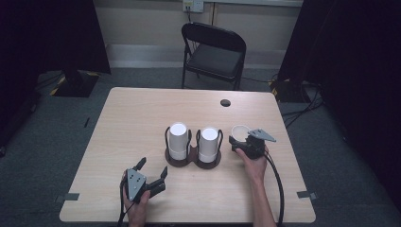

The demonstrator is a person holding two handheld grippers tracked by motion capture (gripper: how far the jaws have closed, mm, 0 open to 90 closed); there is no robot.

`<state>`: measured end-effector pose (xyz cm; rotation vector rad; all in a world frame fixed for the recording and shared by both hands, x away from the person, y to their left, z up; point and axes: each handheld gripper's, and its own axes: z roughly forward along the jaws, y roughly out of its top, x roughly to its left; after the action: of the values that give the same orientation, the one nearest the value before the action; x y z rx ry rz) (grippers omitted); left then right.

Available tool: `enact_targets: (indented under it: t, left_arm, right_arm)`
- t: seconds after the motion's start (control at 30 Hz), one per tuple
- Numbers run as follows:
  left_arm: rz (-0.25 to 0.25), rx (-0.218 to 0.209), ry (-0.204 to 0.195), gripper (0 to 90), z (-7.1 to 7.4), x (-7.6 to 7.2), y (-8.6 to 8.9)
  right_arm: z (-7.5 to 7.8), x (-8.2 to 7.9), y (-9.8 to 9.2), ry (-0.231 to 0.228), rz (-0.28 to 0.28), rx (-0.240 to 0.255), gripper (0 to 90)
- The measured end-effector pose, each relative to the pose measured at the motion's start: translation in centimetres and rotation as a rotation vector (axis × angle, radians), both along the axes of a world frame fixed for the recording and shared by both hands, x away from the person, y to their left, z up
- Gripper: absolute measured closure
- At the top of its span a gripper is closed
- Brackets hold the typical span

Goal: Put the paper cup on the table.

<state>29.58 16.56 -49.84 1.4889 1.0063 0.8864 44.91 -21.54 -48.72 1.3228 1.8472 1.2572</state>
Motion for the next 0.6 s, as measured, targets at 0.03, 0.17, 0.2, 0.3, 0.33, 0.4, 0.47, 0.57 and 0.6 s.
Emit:
enact_targets:
  t: [0.03,0.17,0.2,0.3,0.33,0.4,0.47,0.57,0.6]
  left_arm:
    - [-0.001,0.001,0.000,16.8,0.0,0.0,0.0]
    - [-0.002,0.000,-0.001,17.0,0.0,0.0,0.0]
    - [-0.001,0.001,0.001,17.0,0.0,0.0,0.0]
    - [-0.001,0.003,0.002,17.0,0.0,0.0,0.0]
    - [-0.001,0.002,0.001,17.0,0.0,0.0,0.0]
    - [0.001,0.002,0.000,17.0,0.0,0.0,0.0]
    - [0.002,0.003,0.002,17.0,0.0,0.0,0.0]
    - [0.009,0.005,0.019,17.3,0.1,0.2,-0.1]
    - [0.009,0.004,0.021,17.5,0.1,0.2,-0.1]
  right_arm:
    - [-0.1,0.0,0.0,0.011,0.002,-0.001,18.1]
    - [-0.4,-0.3,-0.2,0.021,0.005,0.000,16.1]
    - [-0.4,-0.4,-0.3,0.021,0.005,0.005,15.5]
    - [-0.1,-0.7,-0.6,0.037,-0.006,0.007,14.2]
    - [-0.1,-0.8,-0.6,0.037,-0.007,0.010,14.2]
    - [0.1,-1.1,-0.7,0.038,-0.012,0.028,13.9]
    - [0.2,-1.4,-0.8,0.033,-0.012,0.027,13.8]
    - [0.2,-1.7,-1.0,0.036,-0.016,0.051,13.4]
    - [0.2,-1.9,-1.0,0.035,-0.023,0.061,13.4]
